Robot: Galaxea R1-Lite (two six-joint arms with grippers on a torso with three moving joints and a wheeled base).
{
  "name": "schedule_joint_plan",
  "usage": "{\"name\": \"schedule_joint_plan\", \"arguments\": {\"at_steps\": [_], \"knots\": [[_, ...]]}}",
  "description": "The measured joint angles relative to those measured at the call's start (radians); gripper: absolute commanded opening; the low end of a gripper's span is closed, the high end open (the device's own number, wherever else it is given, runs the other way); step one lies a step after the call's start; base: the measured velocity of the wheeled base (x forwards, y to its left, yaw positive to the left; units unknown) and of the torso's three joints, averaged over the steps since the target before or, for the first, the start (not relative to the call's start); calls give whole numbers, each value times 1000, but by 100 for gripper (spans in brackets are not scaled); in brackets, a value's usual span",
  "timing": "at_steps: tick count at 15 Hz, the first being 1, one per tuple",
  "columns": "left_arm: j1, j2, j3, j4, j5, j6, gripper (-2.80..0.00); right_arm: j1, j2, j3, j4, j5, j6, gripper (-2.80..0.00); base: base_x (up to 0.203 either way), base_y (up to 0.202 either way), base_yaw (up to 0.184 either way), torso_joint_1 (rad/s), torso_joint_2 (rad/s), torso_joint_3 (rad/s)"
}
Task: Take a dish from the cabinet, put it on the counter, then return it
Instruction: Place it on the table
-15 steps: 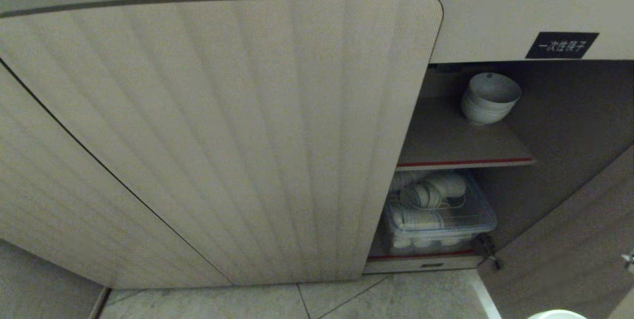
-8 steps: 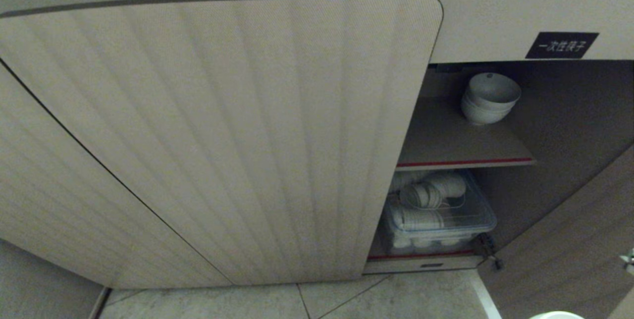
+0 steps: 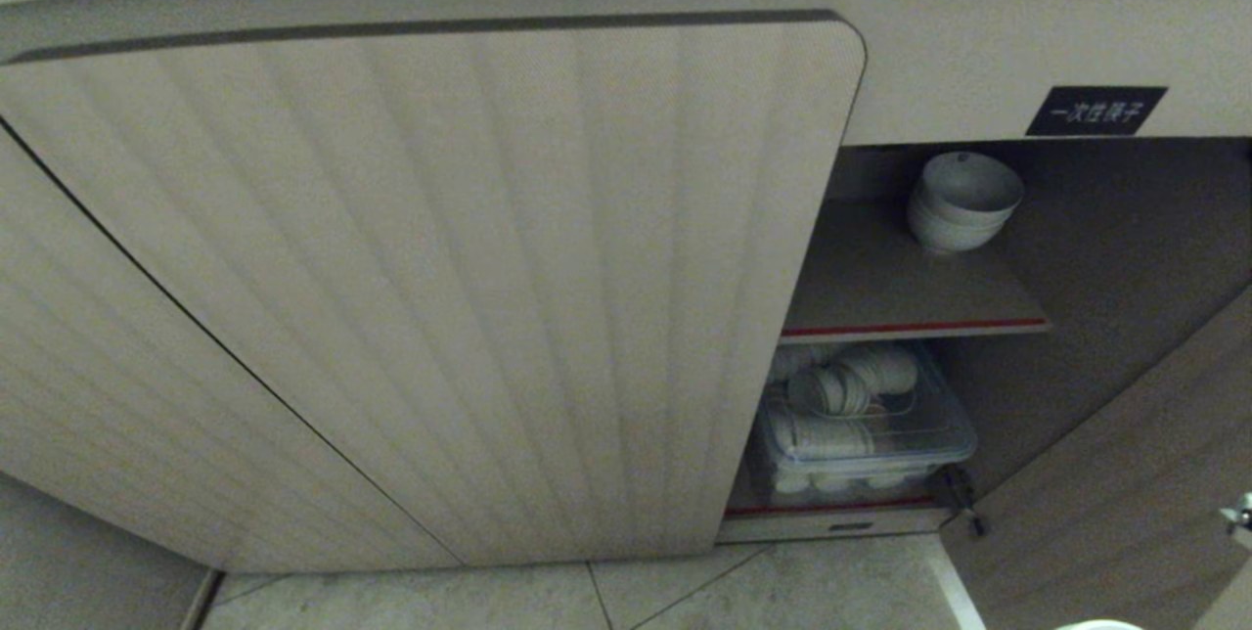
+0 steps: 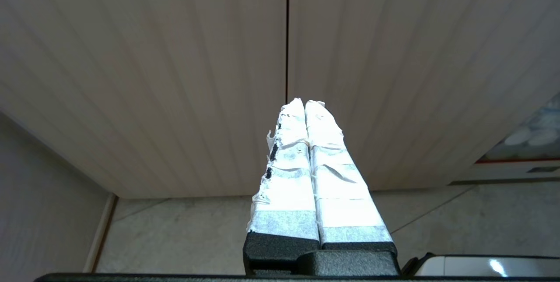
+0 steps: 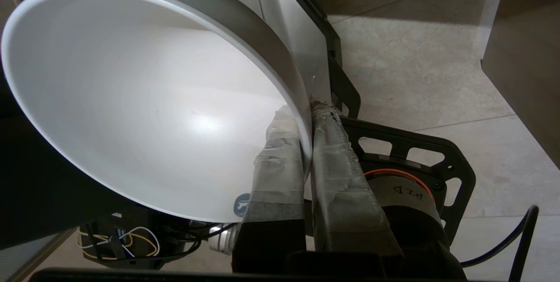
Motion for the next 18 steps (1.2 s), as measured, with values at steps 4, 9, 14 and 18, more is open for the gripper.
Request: {"name": "schedule_joint_plan", "arguments": {"at_steps": [4, 9, 14, 18], "knots": [[-1, 0, 0, 0, -1, 0, -280, 3, 1, 0, -1, 0, 0, -280, 0, 0, 0, 154, -438, -291], [-1, 0, 0, 1, 0, 0, -280, 4, 2, -2, -1, 0, 0, -280, 0, 0, 0, 184, -488, -287], [0, 0, 0, 1, 0, 0, -280, 4, 2, -15, 0, 2, -2, -280, 0, 0, 0, 201, -486, -281], [-1, 0, 0, 1, 0, 0, -280, 5, 3, -17, 1, 3, -34, -280, 0, 0, 0, 223, -496, -279]]}}
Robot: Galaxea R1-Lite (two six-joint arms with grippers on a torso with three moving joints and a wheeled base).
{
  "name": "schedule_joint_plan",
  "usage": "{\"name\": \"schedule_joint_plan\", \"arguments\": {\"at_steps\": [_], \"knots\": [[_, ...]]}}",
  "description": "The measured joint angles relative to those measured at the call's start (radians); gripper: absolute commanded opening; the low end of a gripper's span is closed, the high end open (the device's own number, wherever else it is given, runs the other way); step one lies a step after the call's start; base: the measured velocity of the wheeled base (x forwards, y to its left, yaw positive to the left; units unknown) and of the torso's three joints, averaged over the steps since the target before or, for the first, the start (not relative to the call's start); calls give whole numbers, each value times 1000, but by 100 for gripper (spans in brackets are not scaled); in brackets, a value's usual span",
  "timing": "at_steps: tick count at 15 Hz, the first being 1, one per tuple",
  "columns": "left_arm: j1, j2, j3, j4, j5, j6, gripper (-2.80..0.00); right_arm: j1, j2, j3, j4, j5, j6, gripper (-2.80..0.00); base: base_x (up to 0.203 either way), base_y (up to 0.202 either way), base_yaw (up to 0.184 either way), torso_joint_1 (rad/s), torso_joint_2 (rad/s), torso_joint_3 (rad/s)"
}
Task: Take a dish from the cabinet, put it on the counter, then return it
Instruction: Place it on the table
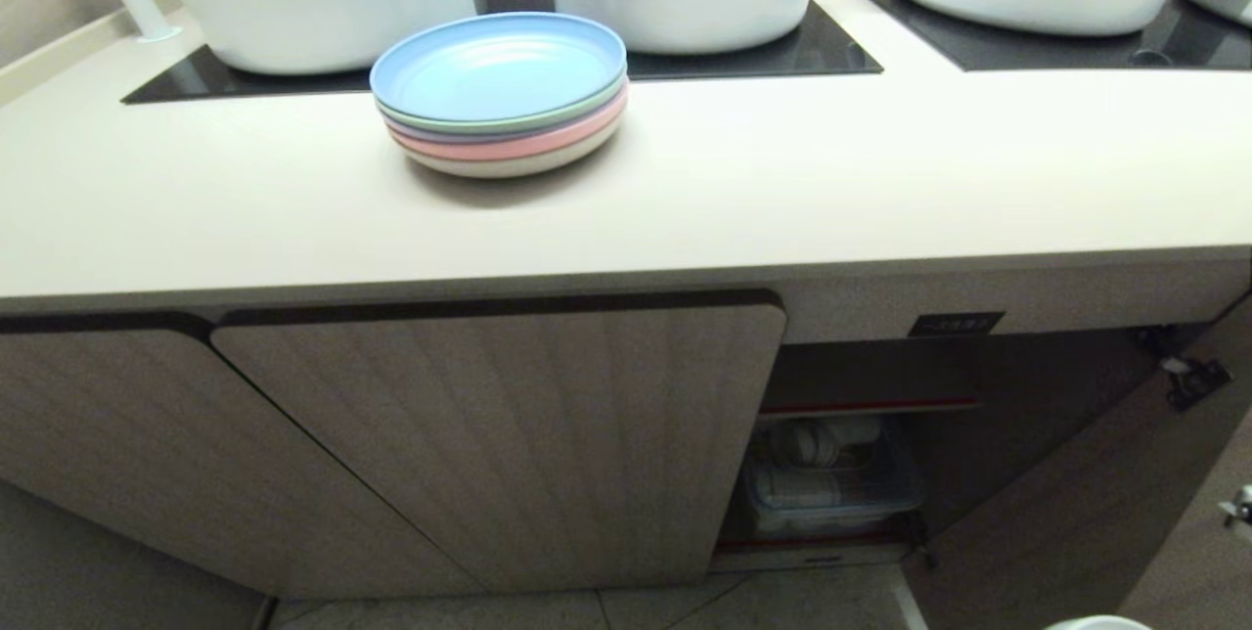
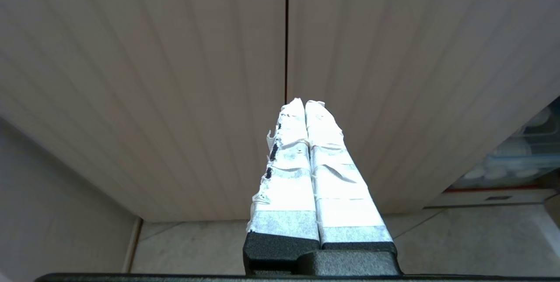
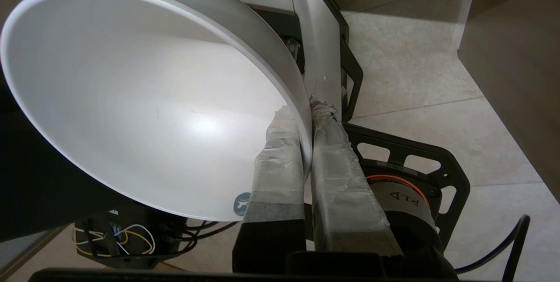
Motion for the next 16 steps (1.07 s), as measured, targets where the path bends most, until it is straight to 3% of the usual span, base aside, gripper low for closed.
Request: {"name": "schedule_joint_plan", "arguments": {"at_steps": [16], "knots": [[0, 0, 0, 0, 0, 0, -280, 23, 9, -9, -2, 3, -1, -280, 0, 0, 0, 254, -543, -288]]}}
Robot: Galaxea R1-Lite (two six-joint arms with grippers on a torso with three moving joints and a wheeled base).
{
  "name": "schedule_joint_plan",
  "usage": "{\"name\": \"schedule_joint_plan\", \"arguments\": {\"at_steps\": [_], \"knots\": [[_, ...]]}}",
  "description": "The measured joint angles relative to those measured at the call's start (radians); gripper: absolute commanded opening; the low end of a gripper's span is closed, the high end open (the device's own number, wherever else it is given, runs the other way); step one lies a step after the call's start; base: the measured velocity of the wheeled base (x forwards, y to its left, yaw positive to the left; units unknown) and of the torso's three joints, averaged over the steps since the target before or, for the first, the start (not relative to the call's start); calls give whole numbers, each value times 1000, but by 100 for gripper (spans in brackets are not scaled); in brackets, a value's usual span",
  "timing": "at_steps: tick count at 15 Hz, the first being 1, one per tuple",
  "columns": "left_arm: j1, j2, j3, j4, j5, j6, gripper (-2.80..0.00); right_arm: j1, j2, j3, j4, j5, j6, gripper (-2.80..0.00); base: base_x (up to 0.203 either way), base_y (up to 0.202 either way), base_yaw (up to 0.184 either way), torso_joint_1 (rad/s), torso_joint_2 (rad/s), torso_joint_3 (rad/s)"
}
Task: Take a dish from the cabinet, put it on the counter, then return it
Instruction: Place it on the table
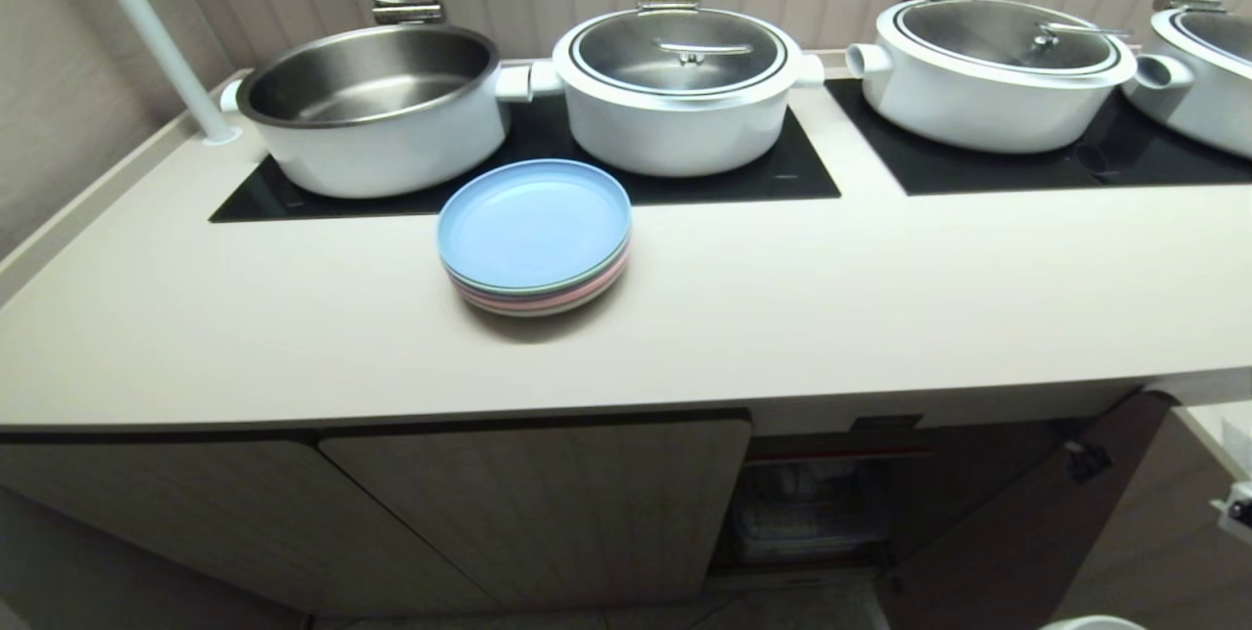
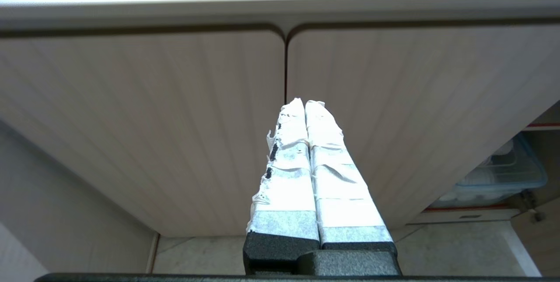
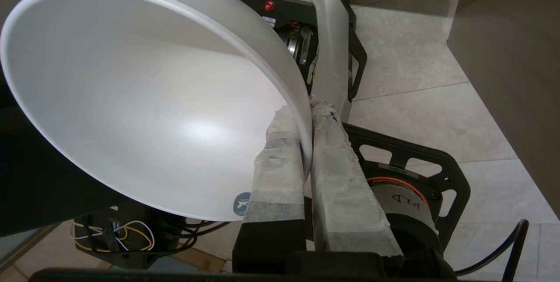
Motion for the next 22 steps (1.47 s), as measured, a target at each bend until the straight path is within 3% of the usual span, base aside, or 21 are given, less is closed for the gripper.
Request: {"name": "schedule_joint_plan", "arguments": {"at_steps": [22], "knots": [[0, 0, 0, 0, 0, 0, -280, 3, 0, -7, 0, 0, 2, -280, 0, 0, 0, 148, -301, -154]]}}
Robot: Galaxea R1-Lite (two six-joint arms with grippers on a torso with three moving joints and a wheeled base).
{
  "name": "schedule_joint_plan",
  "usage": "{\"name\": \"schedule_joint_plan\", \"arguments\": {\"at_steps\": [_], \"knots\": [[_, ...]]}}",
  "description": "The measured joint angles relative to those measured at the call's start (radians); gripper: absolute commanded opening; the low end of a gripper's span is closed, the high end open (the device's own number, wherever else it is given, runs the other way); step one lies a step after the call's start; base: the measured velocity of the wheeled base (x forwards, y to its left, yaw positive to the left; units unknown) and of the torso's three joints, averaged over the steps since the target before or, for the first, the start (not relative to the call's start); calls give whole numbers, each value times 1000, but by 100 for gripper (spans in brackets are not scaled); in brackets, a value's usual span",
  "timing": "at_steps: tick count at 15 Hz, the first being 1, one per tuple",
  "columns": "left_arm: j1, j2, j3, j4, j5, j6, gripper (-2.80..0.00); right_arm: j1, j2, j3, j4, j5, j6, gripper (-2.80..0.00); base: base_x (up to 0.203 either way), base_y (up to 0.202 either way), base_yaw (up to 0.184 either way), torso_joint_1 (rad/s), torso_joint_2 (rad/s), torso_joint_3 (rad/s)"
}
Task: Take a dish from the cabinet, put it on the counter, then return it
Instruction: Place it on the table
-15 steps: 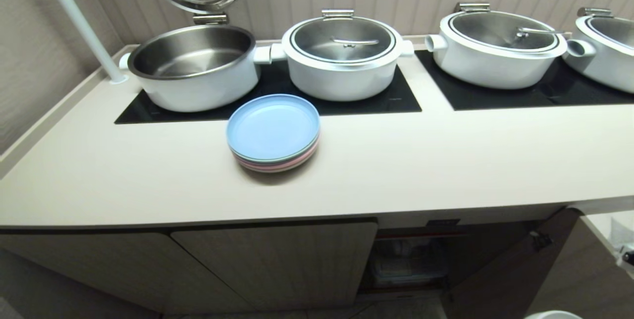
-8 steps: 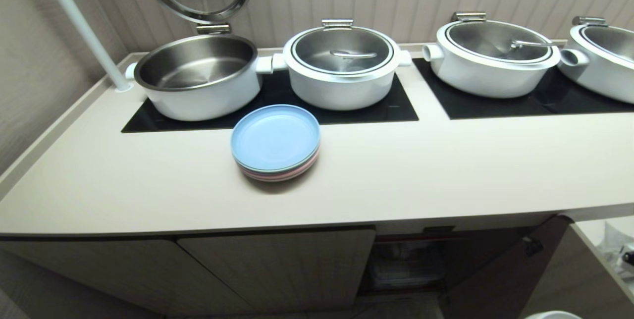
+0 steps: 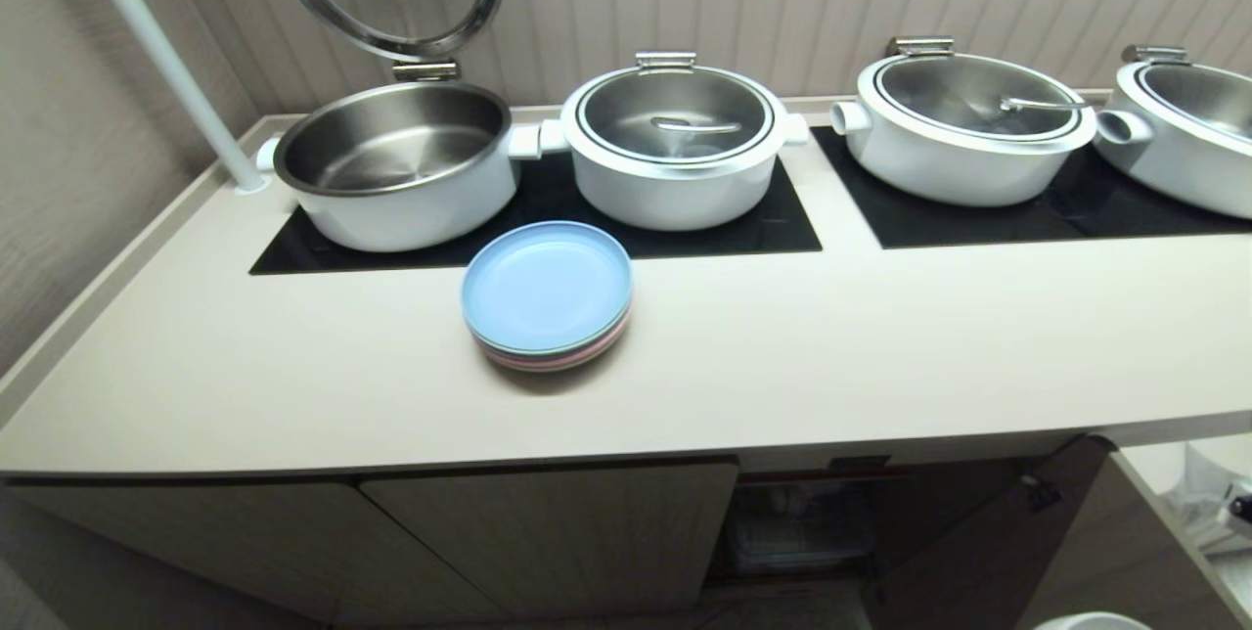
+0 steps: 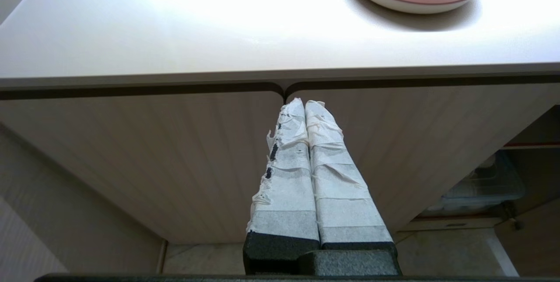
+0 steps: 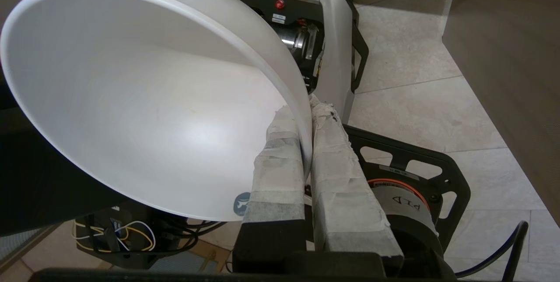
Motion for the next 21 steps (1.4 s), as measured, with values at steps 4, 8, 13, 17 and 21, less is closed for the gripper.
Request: {"name": "schedule_joint_plan", "arguments": {"at_steps": [4, 8, 13, 17, 21], "knots": [[0, 0, 0, 0, 0, 0, -280, 1, 0, 0, 0, -1, 0, -280, 0, 0, 0, 80, -154, -77], [0, 0, 0, 0, 0, 0, -280, 2, 4, -2, 0, -1, 0, -280, 0, 0, 0, 0, 0, 0], [0, 0, 0, 0, 0, 0, -280, 4, 9, -4, -3, -1, 7, -280, 0, 0, 0, 0, 0, 0], [0, 0, 0, 0, 0, 0, -280, 4, 30, -16, -19, -2, 17, -280, 0, 0, 0, 0, 0, 0], [0, 0, 0, 0, -1, 0, -280, 2, 82, -70, -24, -2, 52, -280, 0, 0, 0, 0, 0, 0]]}}
